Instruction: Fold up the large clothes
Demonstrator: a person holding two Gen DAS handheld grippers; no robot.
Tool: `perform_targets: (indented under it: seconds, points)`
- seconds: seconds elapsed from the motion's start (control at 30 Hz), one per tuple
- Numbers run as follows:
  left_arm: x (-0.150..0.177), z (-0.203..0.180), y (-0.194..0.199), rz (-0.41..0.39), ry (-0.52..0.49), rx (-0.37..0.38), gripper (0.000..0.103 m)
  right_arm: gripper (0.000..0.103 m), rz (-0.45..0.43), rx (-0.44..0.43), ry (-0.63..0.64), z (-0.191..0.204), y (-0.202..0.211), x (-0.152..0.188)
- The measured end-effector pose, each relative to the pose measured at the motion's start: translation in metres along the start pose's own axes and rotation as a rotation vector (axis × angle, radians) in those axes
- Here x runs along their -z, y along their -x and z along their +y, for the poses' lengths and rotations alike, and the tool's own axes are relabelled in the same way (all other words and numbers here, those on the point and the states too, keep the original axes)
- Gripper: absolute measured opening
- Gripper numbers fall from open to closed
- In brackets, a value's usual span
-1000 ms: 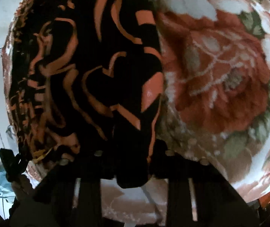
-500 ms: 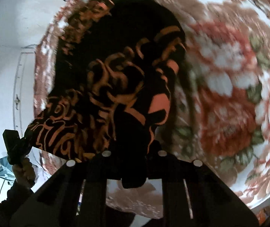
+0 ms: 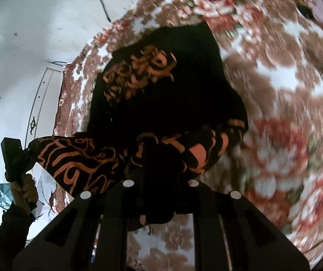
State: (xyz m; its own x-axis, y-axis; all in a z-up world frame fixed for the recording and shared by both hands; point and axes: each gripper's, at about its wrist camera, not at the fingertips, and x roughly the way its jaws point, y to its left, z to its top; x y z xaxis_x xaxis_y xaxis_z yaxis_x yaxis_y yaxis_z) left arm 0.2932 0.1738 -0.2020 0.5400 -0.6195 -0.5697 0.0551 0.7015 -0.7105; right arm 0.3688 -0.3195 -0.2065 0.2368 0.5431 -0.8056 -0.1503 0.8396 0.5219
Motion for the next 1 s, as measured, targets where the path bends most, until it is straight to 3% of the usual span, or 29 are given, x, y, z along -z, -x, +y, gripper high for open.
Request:
perform_targets:
  seconds: [0.37,1.0]
  points:
    - [-0.055,-0.004,-0.019,-0.006,-0.056,0.007,0.009,0.014,-0.05,-0.016,0.059,0.019,-0.006,-0.07]
    - [-0.108,-0.003,-0.034,-0.028,-0.122,0.012,0.009,0.014,-0.085,-0.011,0.091,0.026,-0.031,-0.127]
